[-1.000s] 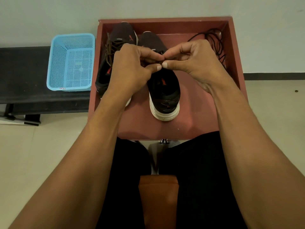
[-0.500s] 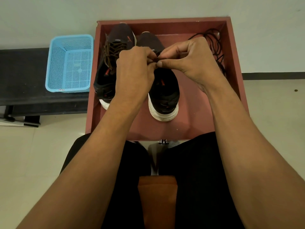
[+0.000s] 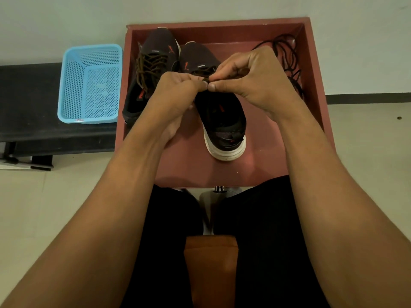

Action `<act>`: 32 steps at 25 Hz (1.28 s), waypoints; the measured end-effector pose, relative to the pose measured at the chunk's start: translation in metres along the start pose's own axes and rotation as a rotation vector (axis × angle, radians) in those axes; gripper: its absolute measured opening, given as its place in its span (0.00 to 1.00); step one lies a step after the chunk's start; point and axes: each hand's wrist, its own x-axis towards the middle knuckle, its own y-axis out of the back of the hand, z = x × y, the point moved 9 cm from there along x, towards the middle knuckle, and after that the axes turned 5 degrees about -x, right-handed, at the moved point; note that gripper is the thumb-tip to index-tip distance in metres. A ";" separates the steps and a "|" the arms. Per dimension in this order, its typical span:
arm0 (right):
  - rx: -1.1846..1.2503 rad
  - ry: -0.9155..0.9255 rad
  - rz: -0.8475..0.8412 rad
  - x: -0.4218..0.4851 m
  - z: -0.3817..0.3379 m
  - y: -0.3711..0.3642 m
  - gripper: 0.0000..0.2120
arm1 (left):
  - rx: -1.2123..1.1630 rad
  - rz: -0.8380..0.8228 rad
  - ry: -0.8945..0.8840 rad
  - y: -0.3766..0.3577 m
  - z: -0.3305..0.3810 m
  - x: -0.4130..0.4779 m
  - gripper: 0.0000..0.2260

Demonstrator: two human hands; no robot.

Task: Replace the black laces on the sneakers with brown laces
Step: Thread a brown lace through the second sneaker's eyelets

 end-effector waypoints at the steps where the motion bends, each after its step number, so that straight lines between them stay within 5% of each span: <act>1: 0.003 0.004 -0.007 0.000 -0.001 0.000 0.10 | -0.055 0.005 0.037 -0.001 -0.002 0.000 0.08; 12: -0.151 0.009 -0.026 0.003 -0.003 -0.006 0.08 | 0.152 0.135 0.003 0.001 0.003 0.001 0.19; 32: -0.121 -0.069 -0.167 -0.014 0.005 0.004 0.07 | 0.286 0.199 -0.028 0.007 -0.005 0.006 0.22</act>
